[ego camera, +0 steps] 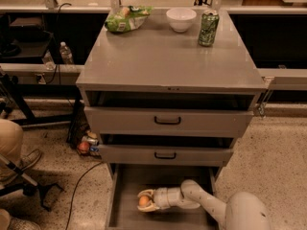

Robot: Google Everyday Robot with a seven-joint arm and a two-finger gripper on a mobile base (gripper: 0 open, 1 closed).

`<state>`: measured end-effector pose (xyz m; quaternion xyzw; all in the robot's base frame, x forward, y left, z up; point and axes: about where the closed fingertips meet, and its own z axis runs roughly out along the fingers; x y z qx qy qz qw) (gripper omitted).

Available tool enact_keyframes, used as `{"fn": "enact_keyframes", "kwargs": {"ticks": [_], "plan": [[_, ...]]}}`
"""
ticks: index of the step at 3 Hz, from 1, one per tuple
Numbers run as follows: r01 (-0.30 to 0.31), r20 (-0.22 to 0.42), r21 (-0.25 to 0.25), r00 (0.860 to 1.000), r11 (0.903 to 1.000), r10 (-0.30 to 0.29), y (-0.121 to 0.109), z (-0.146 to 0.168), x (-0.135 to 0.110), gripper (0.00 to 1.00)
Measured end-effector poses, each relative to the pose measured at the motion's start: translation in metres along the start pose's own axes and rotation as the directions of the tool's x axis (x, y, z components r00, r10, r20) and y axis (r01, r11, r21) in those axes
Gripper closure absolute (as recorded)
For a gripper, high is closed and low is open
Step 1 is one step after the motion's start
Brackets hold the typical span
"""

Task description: Pick orange from bottom drawer and place on counter

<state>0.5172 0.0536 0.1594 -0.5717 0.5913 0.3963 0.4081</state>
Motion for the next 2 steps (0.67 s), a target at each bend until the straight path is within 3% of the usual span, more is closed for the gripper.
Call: {"fn": "enact_keyframes", "kwargs": {"ticks": [1, 2], "plan": [[0.009, 0.021, 0.014, 1.000, 0.9999, -0.009, -0.0101, -0.0413, -0.0283, 1.00], [0.009, 0.021, 0.014, 1.000, 0.9999, -0.009, -0.0101, -0.0413, -0.0283, 1.00]]}}
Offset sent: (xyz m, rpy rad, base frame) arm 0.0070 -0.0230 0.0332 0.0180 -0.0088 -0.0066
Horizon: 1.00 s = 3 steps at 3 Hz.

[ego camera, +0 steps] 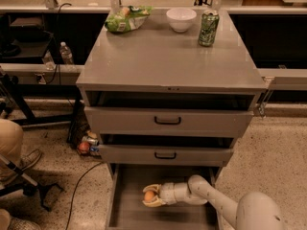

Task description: Pick orange from bottom drawer and place on counter

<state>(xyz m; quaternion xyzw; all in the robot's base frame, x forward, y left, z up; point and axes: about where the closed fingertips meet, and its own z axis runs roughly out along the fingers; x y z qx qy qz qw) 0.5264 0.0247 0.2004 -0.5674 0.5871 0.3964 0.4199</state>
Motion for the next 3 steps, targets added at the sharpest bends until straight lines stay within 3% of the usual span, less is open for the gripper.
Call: {"fn": "enact_keyframes", "kwargs": {"ticks": [1, 2, 3], "plan": [[0.034, -0.015, 0.041, 0.999, 0.9986, -0.034, 0.003, -0.015, -0.017, 1.00], [0.123, -0.090, 0.208, 0.990, 0.9704, -0.107, -0.009, -0.071, -0.071, 1.00], [0.155, -0.106, 0.261, 0.986, 0.9528, -0.131, 0.008, -0.085, -0.103, 1.00]]}}
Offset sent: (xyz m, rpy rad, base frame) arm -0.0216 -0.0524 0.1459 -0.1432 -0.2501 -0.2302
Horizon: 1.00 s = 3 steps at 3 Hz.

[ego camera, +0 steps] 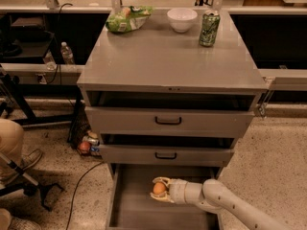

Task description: Pick orange from bottom drawer and place on counter

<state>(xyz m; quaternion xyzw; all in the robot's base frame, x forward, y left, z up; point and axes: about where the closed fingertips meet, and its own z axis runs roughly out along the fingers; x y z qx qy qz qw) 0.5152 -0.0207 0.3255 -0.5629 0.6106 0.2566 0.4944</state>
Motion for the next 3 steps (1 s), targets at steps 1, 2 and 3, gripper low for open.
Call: {"fn": "enact_keyframes", "kwargs": {"ticks": [1, 2, 3], "plan": [[-0.001, 0.002, -0.003, 1.000, 1.0000, 0.001, -0.002, 0.002, 0.001, 1.00], [0.007, -0.003, 0.025, 1.000, 0.9997, -0.007, -0.004, -0.005, -0.010, 1.00], [0.046, -0.022, 0.092, 0.999, 0.9947, -0.044, -0.013, -0.025, -0.041, 1.00]]}}
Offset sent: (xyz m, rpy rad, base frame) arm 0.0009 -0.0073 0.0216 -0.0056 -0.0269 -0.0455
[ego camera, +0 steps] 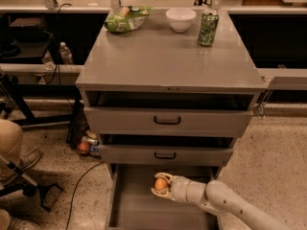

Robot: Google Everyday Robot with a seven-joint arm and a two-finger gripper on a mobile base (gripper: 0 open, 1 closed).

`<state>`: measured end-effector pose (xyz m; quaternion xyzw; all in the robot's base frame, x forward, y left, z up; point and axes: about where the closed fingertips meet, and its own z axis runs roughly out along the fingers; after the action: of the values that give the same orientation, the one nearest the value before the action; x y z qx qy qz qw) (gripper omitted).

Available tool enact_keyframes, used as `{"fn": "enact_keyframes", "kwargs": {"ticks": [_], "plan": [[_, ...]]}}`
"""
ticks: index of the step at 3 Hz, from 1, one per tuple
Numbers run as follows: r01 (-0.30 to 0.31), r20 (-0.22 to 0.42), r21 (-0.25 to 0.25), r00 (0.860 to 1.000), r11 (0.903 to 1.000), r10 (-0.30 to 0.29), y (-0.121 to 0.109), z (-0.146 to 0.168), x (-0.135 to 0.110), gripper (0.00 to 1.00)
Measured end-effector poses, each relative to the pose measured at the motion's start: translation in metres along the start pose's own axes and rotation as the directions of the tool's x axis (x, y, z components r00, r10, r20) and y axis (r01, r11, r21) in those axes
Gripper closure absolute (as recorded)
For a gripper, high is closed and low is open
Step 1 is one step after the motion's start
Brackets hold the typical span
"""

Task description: Pick orange from bottom drawer and place on counter

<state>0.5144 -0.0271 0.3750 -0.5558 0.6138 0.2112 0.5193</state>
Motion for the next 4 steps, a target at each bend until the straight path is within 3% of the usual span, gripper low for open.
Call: {"fn": "enact_keyframes", "kwargs": {"ticks": [1, 2, 3, 4], "plan": [[0.052, -0.017, 0.053, 0.999, 0.9972, -0.051, -0.017, -0.025, -0.042, 1.00], [0.106, -0.012, 0.106, 0.994, 0.9887, -0.105, -0.049, -0.057, -0.087, 1.00], [0.106, -0.012, 0.106, 0.994, 0.9887, -0.105, -0.049, -0.057, -0.087, 1.00], [0.040, 0.032, 0.151, 0.998, 0.9878, -0.046, -0.063, -0.077, -0.095, 1.00]]}}
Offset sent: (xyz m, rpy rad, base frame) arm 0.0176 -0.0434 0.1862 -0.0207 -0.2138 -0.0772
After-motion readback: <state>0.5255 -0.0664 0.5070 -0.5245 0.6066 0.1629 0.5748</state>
